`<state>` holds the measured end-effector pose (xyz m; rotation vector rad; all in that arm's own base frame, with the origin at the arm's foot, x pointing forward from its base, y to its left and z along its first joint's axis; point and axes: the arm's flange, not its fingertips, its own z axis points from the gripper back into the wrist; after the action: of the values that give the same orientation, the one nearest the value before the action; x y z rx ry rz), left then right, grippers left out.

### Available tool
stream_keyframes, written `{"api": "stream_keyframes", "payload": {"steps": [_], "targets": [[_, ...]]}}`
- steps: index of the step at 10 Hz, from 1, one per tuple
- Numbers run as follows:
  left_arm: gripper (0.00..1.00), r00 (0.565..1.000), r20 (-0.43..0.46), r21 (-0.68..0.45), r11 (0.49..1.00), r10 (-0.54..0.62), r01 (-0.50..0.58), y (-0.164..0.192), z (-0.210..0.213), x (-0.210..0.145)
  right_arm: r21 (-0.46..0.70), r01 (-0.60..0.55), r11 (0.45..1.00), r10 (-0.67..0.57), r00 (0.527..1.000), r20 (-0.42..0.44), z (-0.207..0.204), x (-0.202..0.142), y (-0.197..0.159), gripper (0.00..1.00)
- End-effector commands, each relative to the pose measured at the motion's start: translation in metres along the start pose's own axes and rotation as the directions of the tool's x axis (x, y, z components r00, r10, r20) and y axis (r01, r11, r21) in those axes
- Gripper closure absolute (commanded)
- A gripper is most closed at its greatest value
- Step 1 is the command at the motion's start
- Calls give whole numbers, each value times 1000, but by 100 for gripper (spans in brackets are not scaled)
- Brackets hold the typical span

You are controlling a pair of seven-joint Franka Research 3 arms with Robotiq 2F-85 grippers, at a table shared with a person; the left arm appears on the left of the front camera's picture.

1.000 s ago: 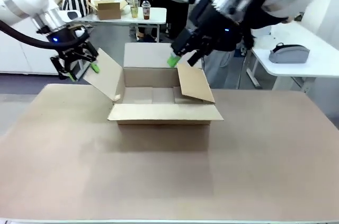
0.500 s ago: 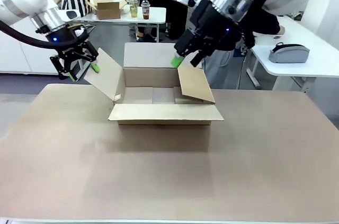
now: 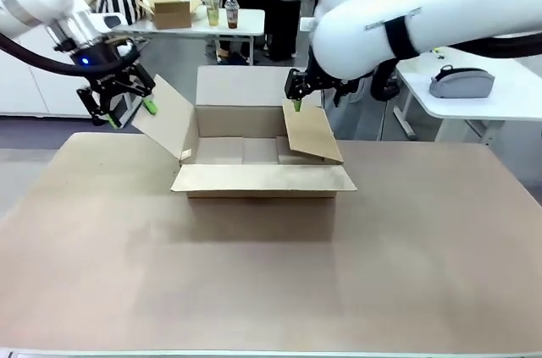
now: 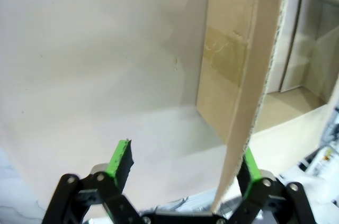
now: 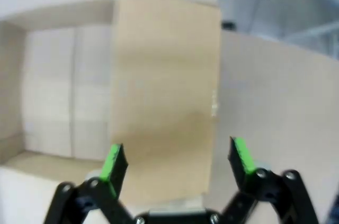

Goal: Pack the gift set into the box.
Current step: Place both hands on the side flaps of the Package Box and spread them outward.

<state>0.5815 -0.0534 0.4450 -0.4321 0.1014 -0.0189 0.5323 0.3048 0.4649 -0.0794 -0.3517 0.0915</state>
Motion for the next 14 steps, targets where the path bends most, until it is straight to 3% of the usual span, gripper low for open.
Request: {"api": "stream_keyframes", "payload": {"steps": [1, 4, 6, 12, 14], "targets": [[0, 1000, 7, 18, 1000, 15, -15, -1, 1, -2, -155, -48, 987, 24, 988, -155, -5, 31, 88, 0], [0, 1000, 7, 18, 1000, 15, -15, -1, 1, -2, -183, -162, 970, 133, 978, -162, -10, 28, 128, 0], [0, 1000, 7, 18, 1000, 15, -15, -1, 1, -2, -231, -182, 956, 140, 973, -186, -25, 28, 137, 0], [0, 1000, 7, 18, 1000, 15, -15, -1, 1, -2, -360, -80, 930, 8, 981, -195, -61, 33, 94, 0], [0, 1000, 7, 18, 1000, 15, -15, -1, 1, -2, -396, -57, 916, -17, 983, -181, -51, 29, 74, 0]]}}
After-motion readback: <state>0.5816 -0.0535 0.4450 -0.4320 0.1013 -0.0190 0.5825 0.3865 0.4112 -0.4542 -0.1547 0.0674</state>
